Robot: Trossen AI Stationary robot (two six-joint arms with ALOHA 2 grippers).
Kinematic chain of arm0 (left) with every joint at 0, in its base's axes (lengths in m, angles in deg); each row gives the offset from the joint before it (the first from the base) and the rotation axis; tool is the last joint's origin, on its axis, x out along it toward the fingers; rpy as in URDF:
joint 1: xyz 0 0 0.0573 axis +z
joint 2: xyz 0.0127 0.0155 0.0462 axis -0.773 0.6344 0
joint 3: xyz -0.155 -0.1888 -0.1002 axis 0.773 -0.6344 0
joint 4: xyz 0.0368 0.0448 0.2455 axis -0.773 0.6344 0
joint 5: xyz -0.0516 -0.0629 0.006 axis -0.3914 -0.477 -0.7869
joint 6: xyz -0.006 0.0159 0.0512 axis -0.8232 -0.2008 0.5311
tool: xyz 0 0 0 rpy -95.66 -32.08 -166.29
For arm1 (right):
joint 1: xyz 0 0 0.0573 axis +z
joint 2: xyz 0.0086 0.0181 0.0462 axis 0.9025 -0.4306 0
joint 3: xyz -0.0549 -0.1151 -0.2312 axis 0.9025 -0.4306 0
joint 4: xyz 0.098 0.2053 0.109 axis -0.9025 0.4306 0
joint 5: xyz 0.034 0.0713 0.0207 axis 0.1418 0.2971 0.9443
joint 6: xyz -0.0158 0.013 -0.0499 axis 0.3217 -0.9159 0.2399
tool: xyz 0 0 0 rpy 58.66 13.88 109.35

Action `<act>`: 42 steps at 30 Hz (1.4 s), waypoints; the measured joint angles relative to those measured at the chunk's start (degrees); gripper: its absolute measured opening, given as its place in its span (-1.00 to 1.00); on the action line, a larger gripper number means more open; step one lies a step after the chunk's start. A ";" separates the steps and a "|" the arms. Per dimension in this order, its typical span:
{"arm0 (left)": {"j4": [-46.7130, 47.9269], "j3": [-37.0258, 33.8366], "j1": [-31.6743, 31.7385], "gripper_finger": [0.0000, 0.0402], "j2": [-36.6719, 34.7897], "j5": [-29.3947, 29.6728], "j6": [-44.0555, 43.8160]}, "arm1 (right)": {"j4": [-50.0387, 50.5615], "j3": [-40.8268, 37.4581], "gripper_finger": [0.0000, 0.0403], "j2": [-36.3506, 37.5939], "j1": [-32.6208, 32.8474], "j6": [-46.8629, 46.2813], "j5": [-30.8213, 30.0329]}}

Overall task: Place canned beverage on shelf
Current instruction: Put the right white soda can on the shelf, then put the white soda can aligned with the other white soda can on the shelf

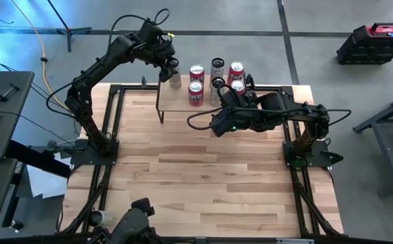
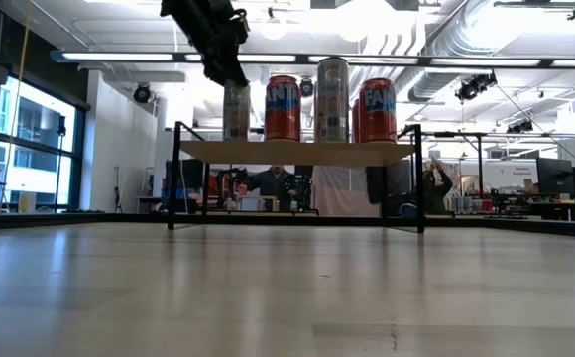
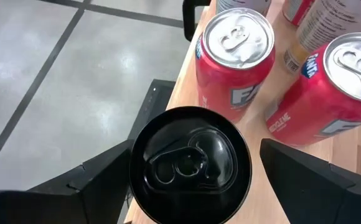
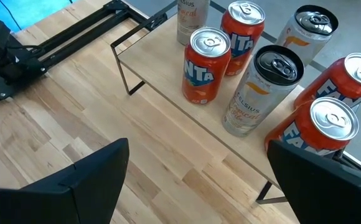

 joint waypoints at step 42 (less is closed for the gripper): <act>-5.34 -0.04 -1.52 0.66 -7.22 -1.90 -3.34 | 0.01 -0.01 0.83 0.00 1.31 0.10 -0.53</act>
